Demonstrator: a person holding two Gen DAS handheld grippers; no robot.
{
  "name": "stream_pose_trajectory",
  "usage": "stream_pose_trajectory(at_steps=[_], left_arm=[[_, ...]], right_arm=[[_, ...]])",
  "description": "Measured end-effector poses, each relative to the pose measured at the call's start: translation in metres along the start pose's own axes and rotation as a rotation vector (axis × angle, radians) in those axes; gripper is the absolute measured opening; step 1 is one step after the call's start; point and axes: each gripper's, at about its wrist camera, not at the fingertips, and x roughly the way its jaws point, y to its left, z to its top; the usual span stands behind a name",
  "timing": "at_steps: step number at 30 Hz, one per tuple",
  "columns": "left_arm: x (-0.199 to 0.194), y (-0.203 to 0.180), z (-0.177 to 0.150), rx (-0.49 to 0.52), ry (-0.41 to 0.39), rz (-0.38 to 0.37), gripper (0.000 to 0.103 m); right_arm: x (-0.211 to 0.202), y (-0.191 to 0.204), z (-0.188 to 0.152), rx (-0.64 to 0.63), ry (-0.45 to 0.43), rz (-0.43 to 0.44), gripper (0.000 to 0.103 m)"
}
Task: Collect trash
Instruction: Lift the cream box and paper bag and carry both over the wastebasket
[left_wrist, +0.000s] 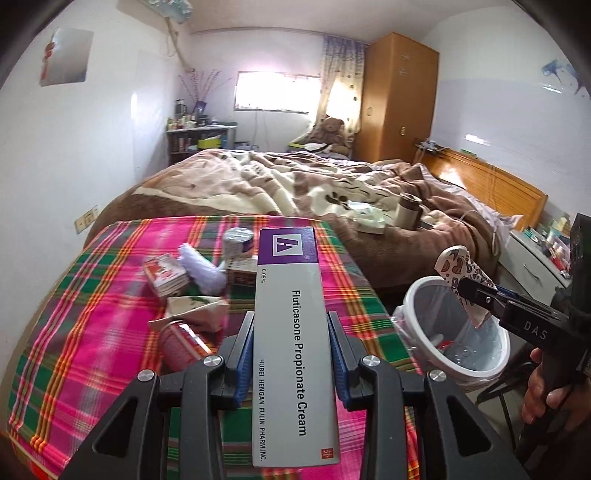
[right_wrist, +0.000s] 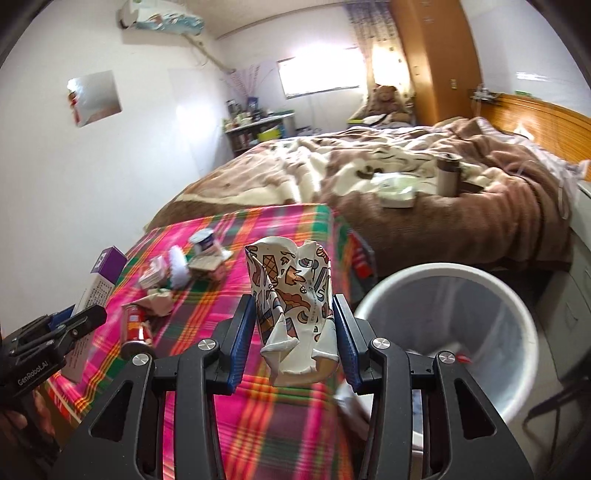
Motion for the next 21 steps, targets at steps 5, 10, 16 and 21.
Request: stream_pose_trajectory(at_steps=[5,10,16,21], left_arm=[[0.006,-0.028,0.004,0.031,0.0,-0.052,0.036],[0.016,-0.059,0.011,0.075,-0.002,-0.113,0.036],[0.036,-0.097,0.012,0.124,0.035,-0.196,0.036],[0.054,-0.122,0.011,0.147,0.068,-0.239,0.036]], right_arm=[[-0.01,-0.022,0.0,0.024,-0.023,-0.07,0.043],[-0.015,-0.041,-0.002,0.048,-0.026,-0.116,0.043],[-0.018,-0.068,-0.006,0.087,-0.013,-0.18,0.043],[-0.019,-0.086,-0.01,0.114,0.005,-0.216,0.043]])
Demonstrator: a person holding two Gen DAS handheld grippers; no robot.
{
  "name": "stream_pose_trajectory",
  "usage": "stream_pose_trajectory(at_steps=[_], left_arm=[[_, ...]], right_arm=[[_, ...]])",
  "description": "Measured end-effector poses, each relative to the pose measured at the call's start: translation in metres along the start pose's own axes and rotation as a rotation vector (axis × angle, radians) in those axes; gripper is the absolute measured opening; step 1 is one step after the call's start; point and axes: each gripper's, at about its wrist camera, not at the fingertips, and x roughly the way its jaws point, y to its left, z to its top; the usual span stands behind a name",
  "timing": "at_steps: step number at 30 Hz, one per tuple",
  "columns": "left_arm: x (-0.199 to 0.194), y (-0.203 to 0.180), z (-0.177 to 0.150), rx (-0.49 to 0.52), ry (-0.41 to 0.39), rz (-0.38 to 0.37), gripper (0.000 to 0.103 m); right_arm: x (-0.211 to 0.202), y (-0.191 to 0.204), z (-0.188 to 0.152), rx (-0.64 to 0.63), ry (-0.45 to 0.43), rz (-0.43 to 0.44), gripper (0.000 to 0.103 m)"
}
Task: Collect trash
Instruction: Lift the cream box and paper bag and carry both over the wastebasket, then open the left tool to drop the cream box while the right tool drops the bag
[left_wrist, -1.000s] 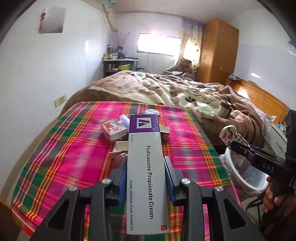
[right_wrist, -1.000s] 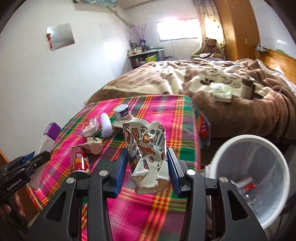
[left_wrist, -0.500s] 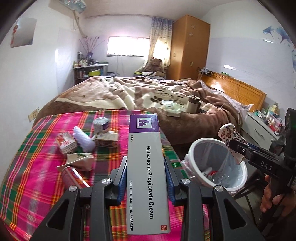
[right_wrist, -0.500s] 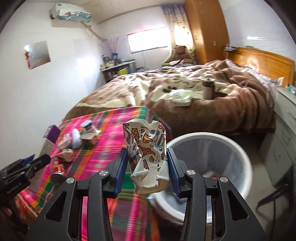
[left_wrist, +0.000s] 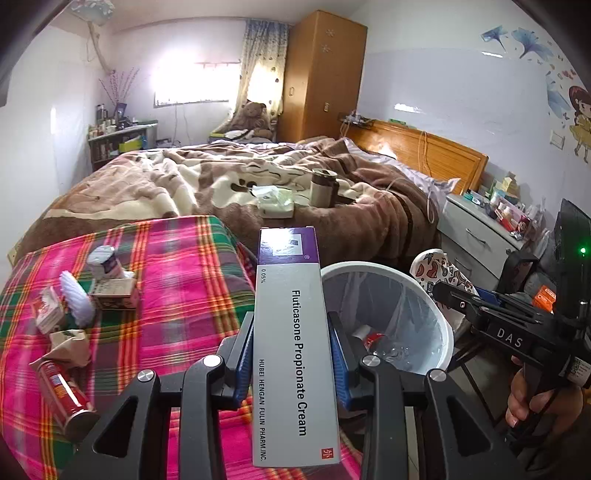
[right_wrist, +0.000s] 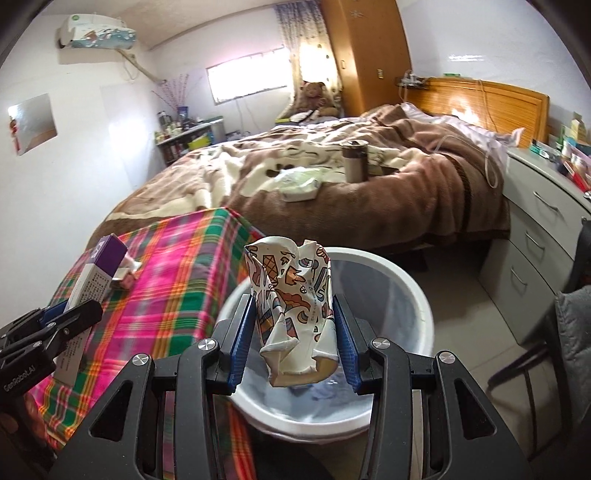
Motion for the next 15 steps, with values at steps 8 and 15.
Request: stream_pose_trajectory(at_steps=[8,15], left_arm=[[0.031,-0.025,0.008,0.024,0.031,-0.059,0.036],[0.056,-0.045,0.008,0.053,0.074,-0.099,0.036]], right_arm=[[0.016,-0.021,-0.004,0.018,0.069,-0.032,0.044],[0.026,-0.035,-0.007,0.02,0.114,-0.051,0.044]])
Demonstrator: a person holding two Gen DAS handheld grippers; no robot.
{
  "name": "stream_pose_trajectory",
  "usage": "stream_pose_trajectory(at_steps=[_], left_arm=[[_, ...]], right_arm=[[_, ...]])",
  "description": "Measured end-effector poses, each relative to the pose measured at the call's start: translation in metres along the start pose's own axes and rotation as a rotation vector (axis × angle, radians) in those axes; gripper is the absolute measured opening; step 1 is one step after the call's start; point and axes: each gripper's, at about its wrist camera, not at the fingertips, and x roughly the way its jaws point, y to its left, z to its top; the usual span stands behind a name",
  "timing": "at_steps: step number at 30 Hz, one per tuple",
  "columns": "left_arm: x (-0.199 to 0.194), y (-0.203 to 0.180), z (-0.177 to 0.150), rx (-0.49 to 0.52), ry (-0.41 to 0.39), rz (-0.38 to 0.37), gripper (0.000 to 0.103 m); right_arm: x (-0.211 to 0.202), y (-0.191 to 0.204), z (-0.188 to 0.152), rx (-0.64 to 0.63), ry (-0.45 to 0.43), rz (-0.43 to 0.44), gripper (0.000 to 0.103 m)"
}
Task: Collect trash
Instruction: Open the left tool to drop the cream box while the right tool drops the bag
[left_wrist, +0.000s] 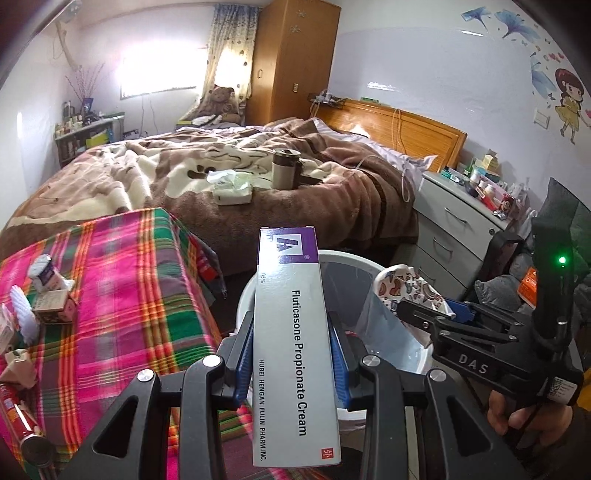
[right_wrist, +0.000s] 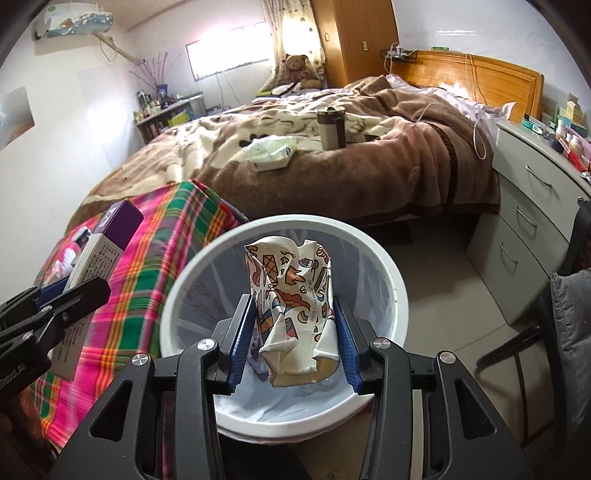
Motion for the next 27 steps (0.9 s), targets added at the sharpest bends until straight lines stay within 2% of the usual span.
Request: stream_pose_trajectory(at_steps=[10,11,13,14,15,16,17,27], left_arm=[[0.023,-0.006,0.002,0.01,0.03,0.0,0.036],[0.024,-0.004,0.003,0.005,0.03,0.005,0.038],[0.024,-0.002,0.003,-0.006,0.028,0.011,0.05],[0.024,-0.001,0.004,-0.011,0.026,0.01,0.056],[0.024,-0.001,0.004,-0.013,0.022,0.008,0.058],[0.023,0.0,0.004,-0.015,0.02,0.009,0.058],[0.022,0.001,0.004,-0.014,0.019,0.01,0.058],[0.001,0.017,0.003,-0.043,-0.011,0.028,0.058]], right_arm=[[0.011,-0.008,0.0,-0.002,0.05,-0.047,0.044],[0.011,-0.008,0.0,-0.004,0.052,-0.051,0.045],[0.012,-0.008,0.0,-0.016,0.051,-0.065,0.046],[0.012,-0.007,0.0,-0.024,0.05,-0.073,0.053],[0.012,-0.005,0.0,-0.035,0.047,-0.079,0.058],[0.012,-0.005,0.0,-0.039,0.044,-0.08,0.066],[0.012,-0.004,0.0,-0.044,0.041,-0.08,0.067],[0.004,-0.001,0.002,-0.028,0.017,-0.074,0.067]])
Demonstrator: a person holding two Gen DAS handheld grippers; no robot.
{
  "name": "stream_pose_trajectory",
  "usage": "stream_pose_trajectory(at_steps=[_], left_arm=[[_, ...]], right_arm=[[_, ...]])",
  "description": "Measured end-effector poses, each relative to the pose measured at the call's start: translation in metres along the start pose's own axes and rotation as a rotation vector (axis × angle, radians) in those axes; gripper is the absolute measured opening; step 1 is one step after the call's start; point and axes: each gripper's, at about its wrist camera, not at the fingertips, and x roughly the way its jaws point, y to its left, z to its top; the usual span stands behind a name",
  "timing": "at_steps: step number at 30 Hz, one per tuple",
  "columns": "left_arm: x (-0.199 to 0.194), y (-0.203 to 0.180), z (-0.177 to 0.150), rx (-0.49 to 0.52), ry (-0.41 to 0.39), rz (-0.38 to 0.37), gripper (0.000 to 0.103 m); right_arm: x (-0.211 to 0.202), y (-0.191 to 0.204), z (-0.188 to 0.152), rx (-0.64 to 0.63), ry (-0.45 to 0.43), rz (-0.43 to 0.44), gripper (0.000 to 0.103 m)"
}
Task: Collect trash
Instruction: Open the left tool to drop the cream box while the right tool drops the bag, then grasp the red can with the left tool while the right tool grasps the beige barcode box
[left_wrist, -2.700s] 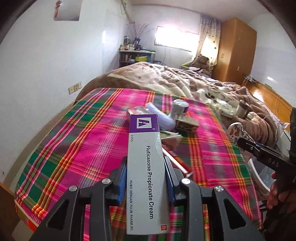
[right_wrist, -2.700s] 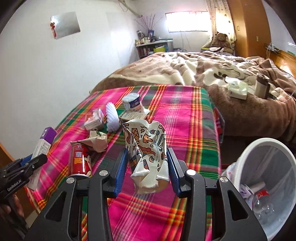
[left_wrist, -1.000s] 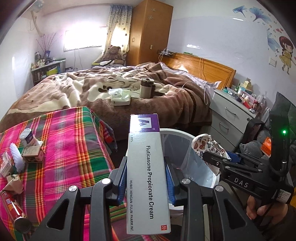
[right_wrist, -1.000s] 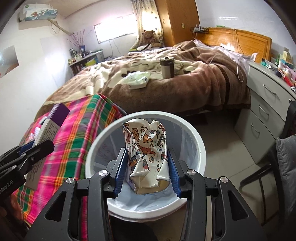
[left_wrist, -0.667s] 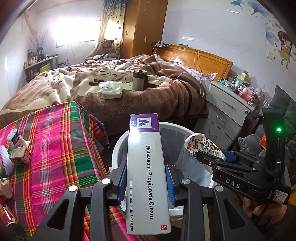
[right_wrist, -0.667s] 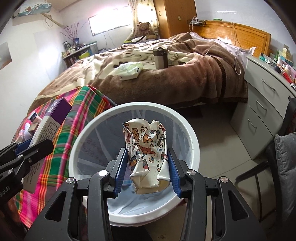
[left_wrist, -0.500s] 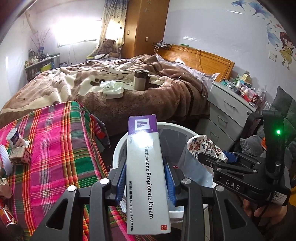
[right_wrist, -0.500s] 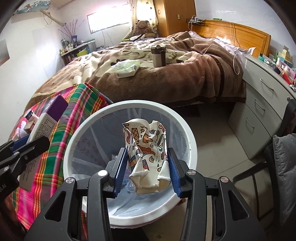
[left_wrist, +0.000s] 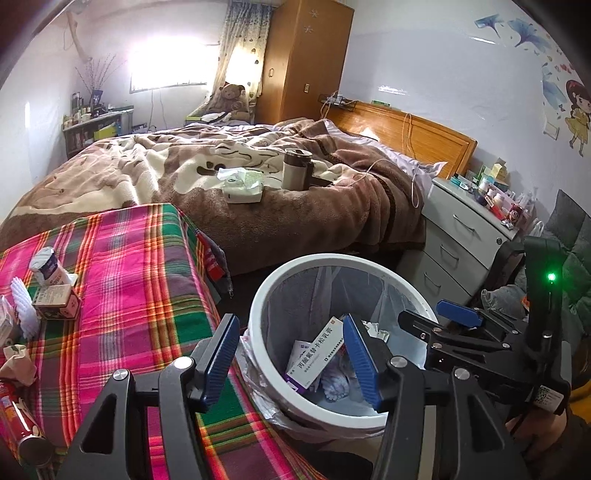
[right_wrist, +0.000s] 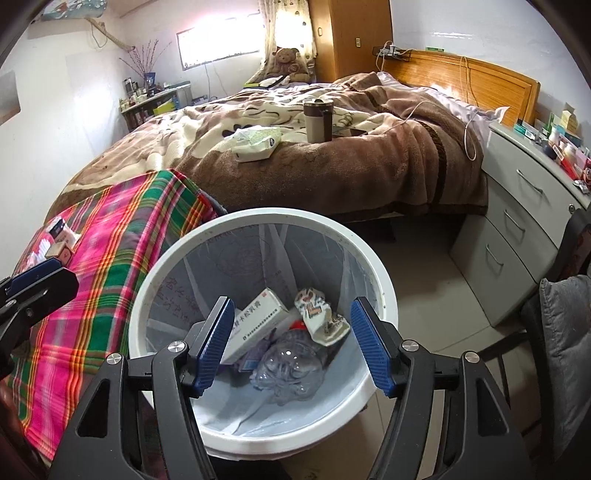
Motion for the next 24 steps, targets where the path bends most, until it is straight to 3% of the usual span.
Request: stream_pose_trajectory(at_steps=[16,24], left_arm=[[-0.045,0.03,-0.008,-0.042,-0.055,0.053,0.058],[-0.069,0.059,-0.015,-0.069,-0.084,0.137,0.058]], right_arm=[[-0.012,0.031,0.004,-0.025,-0.048,0.049,0.067],[-0.017,0.055,0.008,-0.051,-0.108,0.125,0.067]])
